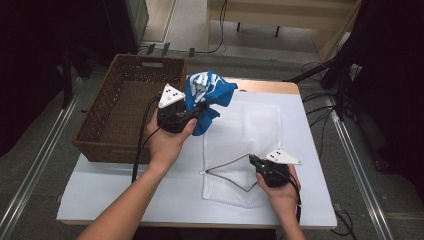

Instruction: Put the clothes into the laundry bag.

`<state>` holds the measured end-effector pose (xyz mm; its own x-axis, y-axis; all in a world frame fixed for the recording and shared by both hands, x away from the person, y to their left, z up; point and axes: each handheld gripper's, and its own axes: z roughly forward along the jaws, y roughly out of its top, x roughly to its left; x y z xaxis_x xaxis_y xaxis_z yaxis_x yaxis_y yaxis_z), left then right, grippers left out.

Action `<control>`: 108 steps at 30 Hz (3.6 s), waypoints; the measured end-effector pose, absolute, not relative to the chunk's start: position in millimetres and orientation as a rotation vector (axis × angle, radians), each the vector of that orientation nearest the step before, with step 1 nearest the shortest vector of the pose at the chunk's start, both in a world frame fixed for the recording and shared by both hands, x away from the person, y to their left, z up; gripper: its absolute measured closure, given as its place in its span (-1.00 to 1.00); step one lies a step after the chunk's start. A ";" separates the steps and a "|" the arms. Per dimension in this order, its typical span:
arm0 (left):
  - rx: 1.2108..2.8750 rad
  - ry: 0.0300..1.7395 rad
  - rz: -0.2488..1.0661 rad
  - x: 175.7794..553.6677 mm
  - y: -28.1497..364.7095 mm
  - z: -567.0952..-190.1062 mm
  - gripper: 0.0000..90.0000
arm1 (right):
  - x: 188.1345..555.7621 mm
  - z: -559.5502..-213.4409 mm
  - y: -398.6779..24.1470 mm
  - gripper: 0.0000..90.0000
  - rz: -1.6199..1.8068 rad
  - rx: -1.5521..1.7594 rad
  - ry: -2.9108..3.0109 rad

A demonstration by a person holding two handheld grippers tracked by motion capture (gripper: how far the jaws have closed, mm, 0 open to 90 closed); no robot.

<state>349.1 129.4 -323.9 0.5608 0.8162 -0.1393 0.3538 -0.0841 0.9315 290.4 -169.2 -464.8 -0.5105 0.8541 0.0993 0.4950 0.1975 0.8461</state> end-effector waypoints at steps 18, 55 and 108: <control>1.725 0.954 0.447 311.9 129.9 -349.9 0.62 | 292.4 -466.0 -169.4 0.97 1.248 1.271 2.073; 1.775 0.877 0.199 221.4 156.8 -420.7 0.62 | 300.3 -462.1 -170.2 0.99 1.246 1.303 2.020; 2.134 0.909 0.078 275.4 73.3 -458.6 0.12 | 297.7 -454.4 -162.8 0.98 1.270 1.280 2.048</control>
